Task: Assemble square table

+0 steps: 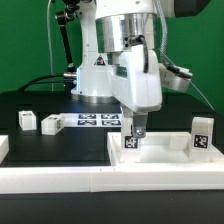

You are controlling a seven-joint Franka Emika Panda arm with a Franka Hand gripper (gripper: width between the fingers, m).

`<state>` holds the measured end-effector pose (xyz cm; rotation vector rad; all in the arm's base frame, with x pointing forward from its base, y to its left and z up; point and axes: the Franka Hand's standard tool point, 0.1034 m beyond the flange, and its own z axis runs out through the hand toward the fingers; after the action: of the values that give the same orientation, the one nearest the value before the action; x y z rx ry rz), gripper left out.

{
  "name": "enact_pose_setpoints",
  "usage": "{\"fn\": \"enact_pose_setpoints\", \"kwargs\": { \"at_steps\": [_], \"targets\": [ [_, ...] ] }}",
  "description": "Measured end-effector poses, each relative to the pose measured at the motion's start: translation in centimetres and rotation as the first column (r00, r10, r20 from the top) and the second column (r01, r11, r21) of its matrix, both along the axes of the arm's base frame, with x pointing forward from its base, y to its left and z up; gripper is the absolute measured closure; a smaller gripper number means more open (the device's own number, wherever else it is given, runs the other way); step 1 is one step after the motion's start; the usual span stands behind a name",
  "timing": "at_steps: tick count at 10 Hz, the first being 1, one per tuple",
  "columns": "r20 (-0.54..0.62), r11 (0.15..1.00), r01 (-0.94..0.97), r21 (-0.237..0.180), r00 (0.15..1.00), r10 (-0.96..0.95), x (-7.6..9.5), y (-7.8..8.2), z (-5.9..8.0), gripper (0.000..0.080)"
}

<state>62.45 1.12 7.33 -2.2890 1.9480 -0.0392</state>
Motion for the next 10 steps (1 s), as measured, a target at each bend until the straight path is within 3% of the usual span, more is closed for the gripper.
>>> {"fn": "enact_pose_setpoints", "kwargs": {
  "at_steps": [1, 4, 7, 10],
  "targets": [
    [0.007, 0.994, -0.113, -0.014, 0.994, 0.113, -0.02, 0.22, -0.02, 0.0167],
    [0.009, 0.906, -0.417, -0.069, 0.908, 0.419, -0.07, 0.77, -0.06, 0.0151],
    [-0.007, 0.737, -0.667, -0.108, 0.742, 0.671, 0.16, 0.92, 0.23, 0.0151],
    [-0.034, 0.514, -0.848, -0.129, 0.522, 0.852, 0.29, 0.90, 0.47, 0.0151]
  ]
}}
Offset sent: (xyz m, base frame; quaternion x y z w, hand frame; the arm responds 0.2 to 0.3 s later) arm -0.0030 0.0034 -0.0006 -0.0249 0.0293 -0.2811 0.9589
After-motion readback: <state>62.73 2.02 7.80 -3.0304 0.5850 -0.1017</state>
